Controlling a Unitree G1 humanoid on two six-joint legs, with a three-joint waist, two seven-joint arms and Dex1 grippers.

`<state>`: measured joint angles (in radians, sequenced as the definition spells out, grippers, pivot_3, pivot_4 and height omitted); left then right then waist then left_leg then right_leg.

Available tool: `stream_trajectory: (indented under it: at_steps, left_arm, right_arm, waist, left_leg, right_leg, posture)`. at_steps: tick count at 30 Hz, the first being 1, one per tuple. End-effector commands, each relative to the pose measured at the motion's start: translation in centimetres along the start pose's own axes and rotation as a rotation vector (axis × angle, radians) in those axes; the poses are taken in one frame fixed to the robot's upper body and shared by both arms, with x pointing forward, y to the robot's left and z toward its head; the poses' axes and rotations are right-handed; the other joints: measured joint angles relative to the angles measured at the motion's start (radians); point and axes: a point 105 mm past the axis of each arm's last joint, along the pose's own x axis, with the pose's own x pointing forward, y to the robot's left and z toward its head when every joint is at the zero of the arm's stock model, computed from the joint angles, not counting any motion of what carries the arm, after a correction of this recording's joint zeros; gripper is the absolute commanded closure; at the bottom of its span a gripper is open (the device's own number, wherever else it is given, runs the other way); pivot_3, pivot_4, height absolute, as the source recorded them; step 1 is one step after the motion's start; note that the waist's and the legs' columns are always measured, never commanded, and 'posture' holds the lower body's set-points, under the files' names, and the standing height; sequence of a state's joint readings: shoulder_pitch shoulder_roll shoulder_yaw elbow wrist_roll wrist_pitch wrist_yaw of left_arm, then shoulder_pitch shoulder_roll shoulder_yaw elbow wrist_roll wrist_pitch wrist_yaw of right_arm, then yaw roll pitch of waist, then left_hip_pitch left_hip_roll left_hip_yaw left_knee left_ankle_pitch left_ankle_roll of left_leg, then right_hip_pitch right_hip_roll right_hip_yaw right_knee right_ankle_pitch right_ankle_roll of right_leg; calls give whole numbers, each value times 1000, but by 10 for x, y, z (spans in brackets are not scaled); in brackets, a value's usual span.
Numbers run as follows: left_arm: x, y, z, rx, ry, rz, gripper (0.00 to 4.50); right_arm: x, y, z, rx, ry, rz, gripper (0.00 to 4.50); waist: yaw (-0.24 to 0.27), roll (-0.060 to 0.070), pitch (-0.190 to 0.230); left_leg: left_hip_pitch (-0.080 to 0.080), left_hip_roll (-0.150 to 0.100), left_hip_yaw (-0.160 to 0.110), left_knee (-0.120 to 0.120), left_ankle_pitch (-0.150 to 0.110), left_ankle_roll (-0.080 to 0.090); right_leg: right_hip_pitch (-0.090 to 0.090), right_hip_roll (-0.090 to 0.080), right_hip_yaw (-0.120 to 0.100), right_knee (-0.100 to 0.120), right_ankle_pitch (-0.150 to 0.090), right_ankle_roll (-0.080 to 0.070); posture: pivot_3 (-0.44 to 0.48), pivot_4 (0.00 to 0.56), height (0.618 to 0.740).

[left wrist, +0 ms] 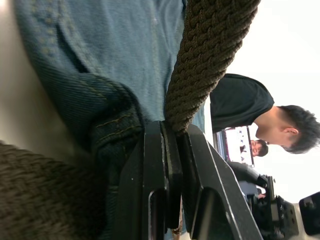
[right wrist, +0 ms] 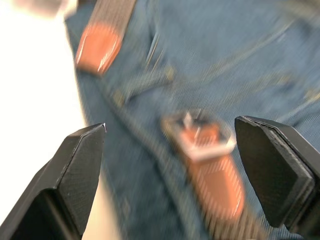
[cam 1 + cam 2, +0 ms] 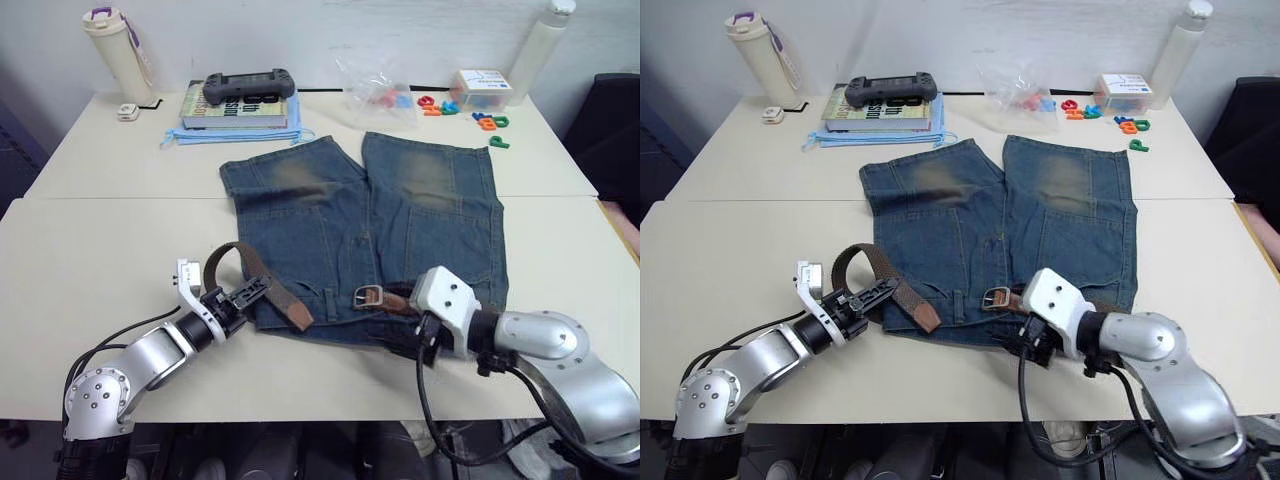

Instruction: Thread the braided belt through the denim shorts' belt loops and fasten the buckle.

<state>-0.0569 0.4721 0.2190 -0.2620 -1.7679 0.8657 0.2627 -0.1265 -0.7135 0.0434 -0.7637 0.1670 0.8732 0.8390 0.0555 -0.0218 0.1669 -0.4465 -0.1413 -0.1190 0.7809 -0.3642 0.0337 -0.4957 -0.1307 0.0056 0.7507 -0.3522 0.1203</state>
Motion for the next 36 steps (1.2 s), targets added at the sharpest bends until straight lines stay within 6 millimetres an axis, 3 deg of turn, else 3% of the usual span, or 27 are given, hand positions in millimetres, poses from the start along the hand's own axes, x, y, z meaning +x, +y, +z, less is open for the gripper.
stream_trajectory:
  at_steps: [1,8,15,25,36]
  left_arm:
    - [-4,-7,11,25,-36,-34,4500]
    - [-12,-4,28,39,-82,-29,4500]
    - [-8,-11,30,59,-87,-18,4500]
    - [19,-24,17,49,-59,-7,4500]
    - [31,-16,-6,161,62,65,4500]
  right_arm:
    - [0,-6,-12,1,53,-38,115]
    - [10,13,-22,113,89,48,115]
    - [24,13,-27,144,106,26,115]
    - [-9,1,12,112,-64,-12,115]
    - [-31,-4,49,132,-211,-13,115]
  waist:
    - [0,0,0]
    - [0,0,0]
    - [-5,-2,-1]
    - [0,-2,-1]
    - [3,-2,-1]
  left_leg:
    - [0,0,0,0,0,0]
    - [1,1,0,-6,1,-1]
    - [6,1,0,-14,2,-1]
    - [7,1,0,-14,3,0]
    - [7,1,-1,-19,4,1]
  right_leg:
    - [0,0,0,0,0,0]
    - [-1,0,0,-3,0,0]
    - [3,0,0,-8,0,0]
    - [6,1,0,-13,3,3]
    - [8,1,-1,-18,3,4]
  posture:
    - [0,150,659]
    - [0,150,659]
    - [0,150,659]
    - [0,150,659]
    - [0,150,659]
